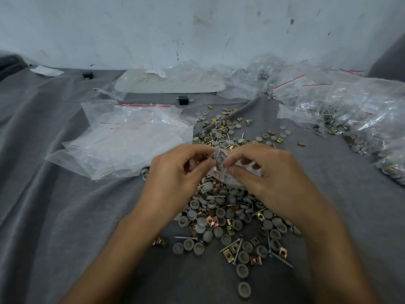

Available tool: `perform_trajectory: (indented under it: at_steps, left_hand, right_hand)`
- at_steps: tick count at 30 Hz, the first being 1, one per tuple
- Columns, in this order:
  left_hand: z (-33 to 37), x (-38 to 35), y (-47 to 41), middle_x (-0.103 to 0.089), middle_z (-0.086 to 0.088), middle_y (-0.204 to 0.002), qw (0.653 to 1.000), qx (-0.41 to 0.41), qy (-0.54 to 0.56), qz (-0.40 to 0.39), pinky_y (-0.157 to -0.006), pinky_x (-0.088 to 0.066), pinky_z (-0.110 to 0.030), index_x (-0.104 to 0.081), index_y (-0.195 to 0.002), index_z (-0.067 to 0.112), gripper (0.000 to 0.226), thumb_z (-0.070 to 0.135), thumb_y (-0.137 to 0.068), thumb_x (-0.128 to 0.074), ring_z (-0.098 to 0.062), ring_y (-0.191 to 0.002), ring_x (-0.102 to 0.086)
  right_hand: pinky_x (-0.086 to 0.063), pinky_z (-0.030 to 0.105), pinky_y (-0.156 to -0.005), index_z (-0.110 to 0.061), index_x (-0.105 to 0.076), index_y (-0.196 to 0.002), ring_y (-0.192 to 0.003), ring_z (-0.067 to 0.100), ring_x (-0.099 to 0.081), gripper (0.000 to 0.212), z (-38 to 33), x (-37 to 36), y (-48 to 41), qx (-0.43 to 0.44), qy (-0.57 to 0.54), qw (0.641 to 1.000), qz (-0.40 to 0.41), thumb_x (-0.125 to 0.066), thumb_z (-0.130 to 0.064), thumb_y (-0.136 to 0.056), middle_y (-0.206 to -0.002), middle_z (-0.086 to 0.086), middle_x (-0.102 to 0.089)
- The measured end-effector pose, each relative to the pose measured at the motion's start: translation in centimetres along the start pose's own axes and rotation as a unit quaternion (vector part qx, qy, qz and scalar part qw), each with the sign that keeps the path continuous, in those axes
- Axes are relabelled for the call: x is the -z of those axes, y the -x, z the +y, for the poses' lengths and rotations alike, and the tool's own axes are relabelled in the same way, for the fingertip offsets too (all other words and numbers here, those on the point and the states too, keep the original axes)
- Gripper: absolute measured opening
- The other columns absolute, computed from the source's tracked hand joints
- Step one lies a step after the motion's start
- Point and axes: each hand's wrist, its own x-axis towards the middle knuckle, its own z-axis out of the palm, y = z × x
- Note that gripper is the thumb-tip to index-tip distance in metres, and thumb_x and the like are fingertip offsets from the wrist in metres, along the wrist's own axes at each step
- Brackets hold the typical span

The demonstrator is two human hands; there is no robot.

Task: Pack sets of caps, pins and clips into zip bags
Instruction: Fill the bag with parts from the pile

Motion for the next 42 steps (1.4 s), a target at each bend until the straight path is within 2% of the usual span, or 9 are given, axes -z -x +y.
perform_trajectory:
  at_steps: [7, 13, 16, 19, 23, 32, 34, 37, 42]
  left_hand:
    - [0.4, 0.1, -0.1, -0.070, 0.017, -0.094, 0.997, 0.010, 0.020, -0.076, -0.078, -0.050, -0.021, -0.061, -0.131, 0.045, 0.050, 0.017, -0.091, -0.074, -0.010, -0.085, -0.061]
    - [0.3, 0.1, -0.1, -0.069, 0.024, -0.110, 0.998, 0.008, 0.041, -0.057, -0.091, -0.054, -0.024, -0.056, -0.136, 0.042, 0.059, 0.008, -0.090, -0.073, -0.001, -0.100, -0.066]
    - [0.2, 0.0, -0.1, -0.068, 0.020, -0.111, 0.997, 0.022, 0.075, -0.008, -0.088, -0.058, -0.034, -0.060, -0.131, 0.039, 0.049, 0.009, -0.093, -0.071, -0.007, -0.100, -0.066]
    - [-0.2, 0.3, -0.2, -0.069, 0.018, -0.095, 0.997, 0.043, 0.040, 0.054, -0.079, -0.054, -0.021, -0.066, -0.114, 0.035, 0.030, 0.012, -0.095, -0.068, -0.002, -0.090, -0.065]
    - [-0.3, 0.4, -0.2, -0.065, 0.021, -0.089, 0.996, 0.060, -0.052, -0.040, -0.073, -0.048, -0.021, -0.070, -0.109, 0.030, 0.014, 0.025, -0.096, -0.067, 0.003, -0.083, -0.060]
    - [-0.6, -0.6, 0.4, -0.057, 0.013, -0.113, 0.960, 0.003, -0.196, -0.201, -0.103, -0.033, -0.037, -0.068, -0.117, 0.039, 0.022, 0.042, -0.099, -0.056, -0.014, -0.116, -0.044]
    - [-0.6, -1.0, 0.7, -0.055, 0.012, -0.113, 0.959, -0.015, -0.211, -0.189, -0.103, -0.030, -0.035, -0.066, -0.122, 0.038, 0.028, 0.048, -0.098, -0.054, -0.014, -0.114, -0.042]
    - [0.3, -1.8, 1.3, -0.058, 0.011, -0.109, 0.970, -0.066, -0.188, -0.136, -0.094, -0.033, -0.032, -0.067, -0.121, 0.032, 0.031, 0.049, -0.097, -0.058, -0.010, -0.106, -0.044]
    - [2.4, -5.0, 1.8, -0.066, 0.004, -0.117, 0.957, -0.165, -0.170, -0.169, -0.096, -0.047, -0.034, -0.070, -0.124, 0.021, 0.029, 0.029, -0.096, -0.064, -0.016, -0.110, -0.056]
  right_hand:
    - [-0.046, 0.024, -0.086, -0.035, -0.072, -0.097, -0.100, -0.004, -0.057, 0.007, 0.0, 0.0, 0.0, 0.006, 0.000, 1.000, 0.002, -0.069, -0.035, -0.091, -0.104, -0.024, -0.067]
    - [-0.045, 0.023, -0.085, -0.036, -0.071, -0.097, -0.100, -0.004, -0.057, 0.007, -0.1, 0.0, 0.1, 0.005, 0.002, 1.000, 0.007, -0.068, -0.036, -0.091, -0.103, -0.025, -0.066]
    - [-0.043, 0.016, -0.077, -0.036, -0.071, -0.097, -0.095, -0.005, -0.058, 0.007, 0.0, 0.1, 0.1, -0.005, -0.017, 0.999, 0.037, -0.068, -0.033, -0.092, -0.099, -0.024, -0.066]
    - [-0.043, 0.007, -0.070, -0.031, -0.070, -0.100, -0.088, -0.008, -0.061, 0.006, 0.0, 0.5, 0.1, -0.008, -0.032, 0.993, 0.110, -0.067, -0.026, -0.096, -0.093, -0.023, -0.067]
    - [-0.047, 0.007, -0.071, -0.029, -0.067, -0.100, -0.086, -0.006, -0.064, 0.008, 0.0, 0.9, 0.0, -0.003, -0.059, 0.973, 0.223, -0.067, -0.021, -0.097, -0.091, -0.023, -0.067]
    - [-0.046, 0.017, -0.082, -0.029, -0.066, -0.107, -0.094, 0.009, -0.061, 0.015, 0.7, 2.2, -0.1, 0.002, -0.030, 0.931, 0.363, -0.056, -0.019, -0.101, -0.105, -0.005, -0.064]
    - [-0.046, 0.020, -0.085, -0.027, -0.066, -0.106, -0.098, 0.011, -0.059, 0.020, 0.8, 2.4, -0.1, 0.000, -0.013, 0.919, 0.394, -0.053, -0.013, -0.102, -0.106, -0.007, -0.061]
    - [-0.048, 0.044, -0.088, -0.019, -0.069, -0.103, -0.102, 0.026, -0.059, 0.022, 1.2, 2.8, 0.1, -0.012, 0.024, 0.902, 0.430, -0.050, -0.010, -0.101, -0.105, -0.007, -0.059]
    - [-0.040, 0.033, -0.090, -0.028, -0.066, -0.093, -0.108, 0.025, -0.055, 0.030, 1.7, 2.7, 0.0, -0.058, 0.032, 0.940, 0.335, -0.050, -0.003, -0.097, -0.106, 0.004, -0.061]
